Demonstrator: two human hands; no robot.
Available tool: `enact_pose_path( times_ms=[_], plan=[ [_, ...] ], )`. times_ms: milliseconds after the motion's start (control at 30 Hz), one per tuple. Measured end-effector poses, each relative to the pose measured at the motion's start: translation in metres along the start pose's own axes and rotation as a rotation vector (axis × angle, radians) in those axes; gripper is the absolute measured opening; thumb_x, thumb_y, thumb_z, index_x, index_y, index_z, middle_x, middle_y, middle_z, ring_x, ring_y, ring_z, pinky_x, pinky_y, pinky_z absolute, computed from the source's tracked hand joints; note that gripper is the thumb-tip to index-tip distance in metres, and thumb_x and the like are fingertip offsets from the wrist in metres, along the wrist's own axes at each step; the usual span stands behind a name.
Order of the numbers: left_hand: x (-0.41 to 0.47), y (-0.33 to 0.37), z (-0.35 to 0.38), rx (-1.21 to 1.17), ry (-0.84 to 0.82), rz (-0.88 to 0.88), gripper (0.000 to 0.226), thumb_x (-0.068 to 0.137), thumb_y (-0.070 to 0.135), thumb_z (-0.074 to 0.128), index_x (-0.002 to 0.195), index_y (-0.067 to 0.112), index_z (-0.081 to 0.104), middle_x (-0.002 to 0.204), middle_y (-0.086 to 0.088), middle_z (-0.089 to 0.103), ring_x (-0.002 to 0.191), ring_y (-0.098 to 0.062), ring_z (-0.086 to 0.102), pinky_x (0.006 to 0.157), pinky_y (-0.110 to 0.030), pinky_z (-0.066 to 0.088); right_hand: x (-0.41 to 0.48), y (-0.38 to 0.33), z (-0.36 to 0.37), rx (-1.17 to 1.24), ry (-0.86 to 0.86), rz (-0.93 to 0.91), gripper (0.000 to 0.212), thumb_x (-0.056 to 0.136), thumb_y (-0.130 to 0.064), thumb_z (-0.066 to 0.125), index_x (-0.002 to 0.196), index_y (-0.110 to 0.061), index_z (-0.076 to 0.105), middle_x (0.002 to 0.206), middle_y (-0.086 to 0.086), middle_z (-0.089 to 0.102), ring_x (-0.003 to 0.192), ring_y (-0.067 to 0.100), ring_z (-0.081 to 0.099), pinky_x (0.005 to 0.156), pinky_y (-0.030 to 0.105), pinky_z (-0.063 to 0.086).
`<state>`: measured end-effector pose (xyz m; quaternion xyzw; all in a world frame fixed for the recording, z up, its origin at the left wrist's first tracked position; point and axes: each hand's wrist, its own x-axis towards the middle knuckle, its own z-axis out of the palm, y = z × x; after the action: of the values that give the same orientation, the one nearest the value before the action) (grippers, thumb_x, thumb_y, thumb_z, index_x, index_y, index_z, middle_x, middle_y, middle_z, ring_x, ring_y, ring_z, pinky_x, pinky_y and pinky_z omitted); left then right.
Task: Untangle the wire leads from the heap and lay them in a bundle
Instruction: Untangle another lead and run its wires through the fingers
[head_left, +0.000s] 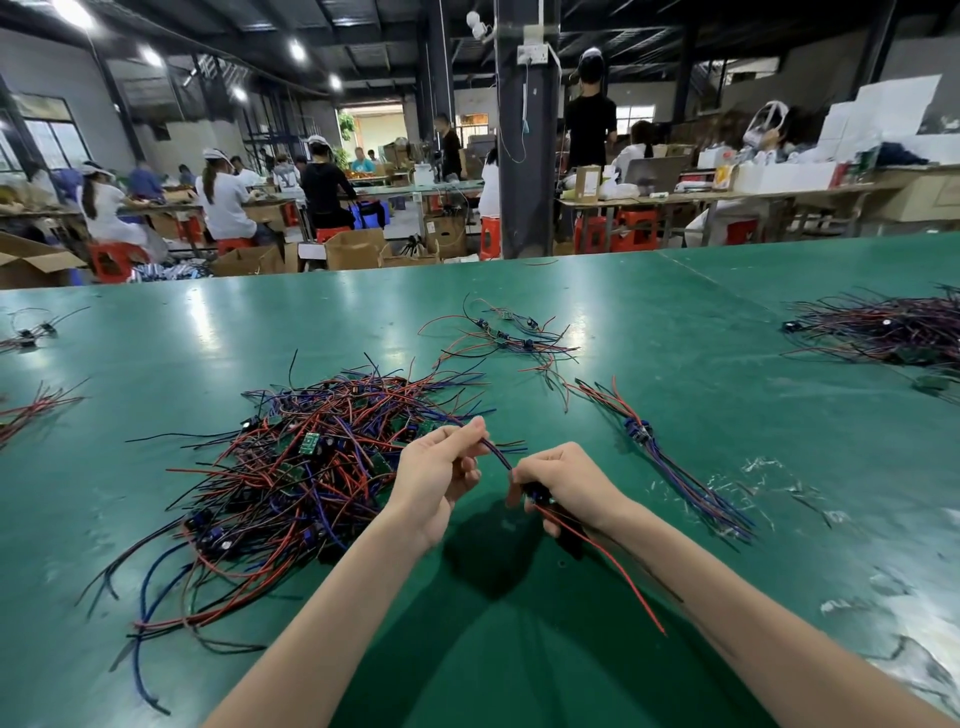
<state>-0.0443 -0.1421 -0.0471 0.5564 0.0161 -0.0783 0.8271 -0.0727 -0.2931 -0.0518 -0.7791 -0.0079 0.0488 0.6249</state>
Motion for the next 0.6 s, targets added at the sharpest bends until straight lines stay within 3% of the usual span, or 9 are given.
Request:
enact_pose_path(
  times_ms=[133,333,533,600],
  plan=[
    [-0.001,0.002,0.001,0.043,-0.084,0.030,0.023,0.071,0.021,0.073,0.069,0.004,0.058,0.055,0.000,0.058,0.044,-0.006,0.040,0.046,-0.017,0.042,0.001,0.001,-0.002,0.019,-0.003,-0.012,0.029,0.081,-0.008,0.057,0.055,-0.007,0.070,0.051,0.012,0.048,0.027,0.018,0.035,0.032,0.018,0.031],
    [0.007,0.012,-0.012,0.034,0.089,0.138,0.018,0.082,0.018,0.070,0.070,0.009,0.062,0.053,0.004,0.059,0.043,-0.003,0.043,0.045,-0.015,0.043,0.002,0.006,0.003,-0.019,-0.050,-0.012,0.027,0.079,-0.012,0.058,0.056,-0.008,0.071,0.051,0.012,0.051,0.030,0.016,0.034,0.034,0.019,0.031],
    [0.001,0.012,-0.007,-0.037,-0.058,0.073,0.018,0.071,0.020,0.072,0.063,0.006,0.063,0.049,0.000,0.053,0.040,-0.006,0.041,0.044,-0.016,0.043,0.005,0.006,-0.002,-0.022,-0.005,-0.009,0.026,0.080,-0.011,0.058,0.057,-0.007,0.071,0.049,0.009,0.048,0.029,0.016,0.034,0.035,0.017,0.030],
    [0.001,0.014,-0.008,-0.032,-0.033,0.088,0.016,0.073,0.019,0.071,0.067,0.007,0.062,0.051,0.001,0.057,0.041,-0.005,0.042,0.045,-0.016,0.044,0.004,0.006,-0.003,-0.016,-0.016,-0.009,0.025,0.080,-0.011,0.058,0.059,-0.006,0.071,0.050,0.010,0.049,0.030,0.016,0.033,0.035,0.017,0.030]
  ],
)
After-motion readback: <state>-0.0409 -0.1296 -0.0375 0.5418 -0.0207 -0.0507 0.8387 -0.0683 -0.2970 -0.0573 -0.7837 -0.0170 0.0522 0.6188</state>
